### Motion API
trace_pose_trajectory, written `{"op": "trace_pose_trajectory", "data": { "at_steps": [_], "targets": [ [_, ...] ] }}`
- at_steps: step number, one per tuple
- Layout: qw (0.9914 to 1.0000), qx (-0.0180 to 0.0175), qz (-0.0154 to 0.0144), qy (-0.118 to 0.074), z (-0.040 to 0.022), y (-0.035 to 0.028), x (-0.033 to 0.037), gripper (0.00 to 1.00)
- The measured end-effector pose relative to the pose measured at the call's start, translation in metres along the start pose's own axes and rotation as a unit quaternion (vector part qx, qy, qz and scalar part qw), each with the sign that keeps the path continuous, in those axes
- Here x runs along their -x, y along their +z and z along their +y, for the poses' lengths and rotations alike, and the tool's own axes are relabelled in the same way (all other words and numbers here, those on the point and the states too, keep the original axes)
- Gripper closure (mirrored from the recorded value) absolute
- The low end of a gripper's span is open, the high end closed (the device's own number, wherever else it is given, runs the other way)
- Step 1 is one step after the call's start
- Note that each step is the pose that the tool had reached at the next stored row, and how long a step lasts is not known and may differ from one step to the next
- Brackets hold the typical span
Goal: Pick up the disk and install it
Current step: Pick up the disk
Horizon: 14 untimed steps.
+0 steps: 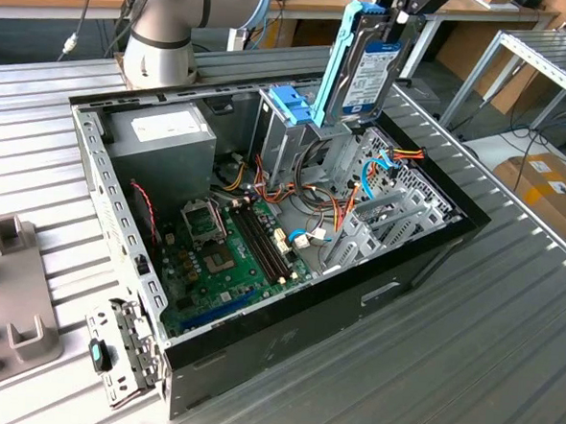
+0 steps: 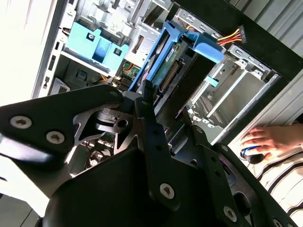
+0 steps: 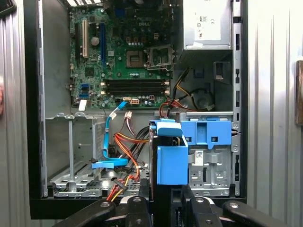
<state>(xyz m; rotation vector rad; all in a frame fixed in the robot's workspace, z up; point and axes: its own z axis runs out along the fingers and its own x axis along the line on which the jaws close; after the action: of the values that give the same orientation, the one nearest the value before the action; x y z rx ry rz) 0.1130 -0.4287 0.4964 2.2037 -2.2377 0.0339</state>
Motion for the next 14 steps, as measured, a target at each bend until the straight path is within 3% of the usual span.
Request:
{"op": "trace_pose_trajectory", "data": {
  "at_steps": [14],
  "targets": [
    [1.00000,0.0000,0.0000,0.000,-0.0043,0.0002,-0.0117,0.65]
  ]
}}
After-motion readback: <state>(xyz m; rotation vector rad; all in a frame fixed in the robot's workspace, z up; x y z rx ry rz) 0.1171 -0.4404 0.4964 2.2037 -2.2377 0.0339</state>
